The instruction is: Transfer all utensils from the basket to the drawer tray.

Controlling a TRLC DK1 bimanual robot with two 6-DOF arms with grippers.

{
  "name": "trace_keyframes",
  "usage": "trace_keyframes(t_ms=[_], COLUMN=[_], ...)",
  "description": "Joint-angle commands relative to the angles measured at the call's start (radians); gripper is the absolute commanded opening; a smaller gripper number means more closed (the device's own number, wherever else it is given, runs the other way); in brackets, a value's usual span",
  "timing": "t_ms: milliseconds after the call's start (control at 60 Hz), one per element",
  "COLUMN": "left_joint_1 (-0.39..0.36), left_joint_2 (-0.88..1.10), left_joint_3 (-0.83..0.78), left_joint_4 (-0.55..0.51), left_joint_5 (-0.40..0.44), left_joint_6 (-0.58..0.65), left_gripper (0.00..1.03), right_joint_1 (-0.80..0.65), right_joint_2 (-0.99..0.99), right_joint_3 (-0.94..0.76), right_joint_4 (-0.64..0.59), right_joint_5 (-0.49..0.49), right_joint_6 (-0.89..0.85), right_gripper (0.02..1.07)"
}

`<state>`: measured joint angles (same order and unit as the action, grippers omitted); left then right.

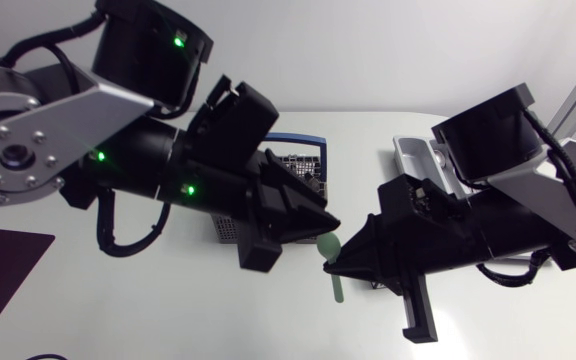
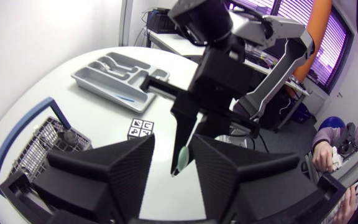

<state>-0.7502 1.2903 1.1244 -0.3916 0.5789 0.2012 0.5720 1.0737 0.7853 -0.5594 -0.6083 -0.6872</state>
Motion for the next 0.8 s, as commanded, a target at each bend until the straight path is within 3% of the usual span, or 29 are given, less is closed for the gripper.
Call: trace_keyframes(t_ms=[0, 217, 433, 533, 783], left_joint_1=[0.023, 0.111, 0.187, 0.190, 0.189], left_joint_2=[0.014, 0.056, 0.121, 0.142, 0.144], left_joint_3=[0.057, 0.110, 0.132, 0.129, 0.104], left_joint_4=[0.007, 0.003, -0.075, -0.102, -0.148], left_joint_5=[0.009, -0.021, -0.120, -0.194, -0.252], left_joint_6=[-0.031, -0.083, -0.077, -0.054, 0.000], left_gripper=[0.92, 0.94, 0.93, 0.93, 0.94], right_joint_1=[-0.021, -0.201, -0.428, -0.567, -0.801], right_joint_2=[0.009, -0.017, -0.003, 0.019, 0.134], right_joint_3=[-0.029, -0.038, -0.057, -0.061, -0.086], right_joint_4=[-0.017, -0.046, -0.027, 0.000, 0.158], right_joint_5=[0.005, 0.061, 0.234, 0.286, 0.413], right_joint_6=[-0.021, -0.115, -0.275, -0.374, -0.586], right_gripper=[0.07, 0.07, 0.07, 0.07, 0.07])
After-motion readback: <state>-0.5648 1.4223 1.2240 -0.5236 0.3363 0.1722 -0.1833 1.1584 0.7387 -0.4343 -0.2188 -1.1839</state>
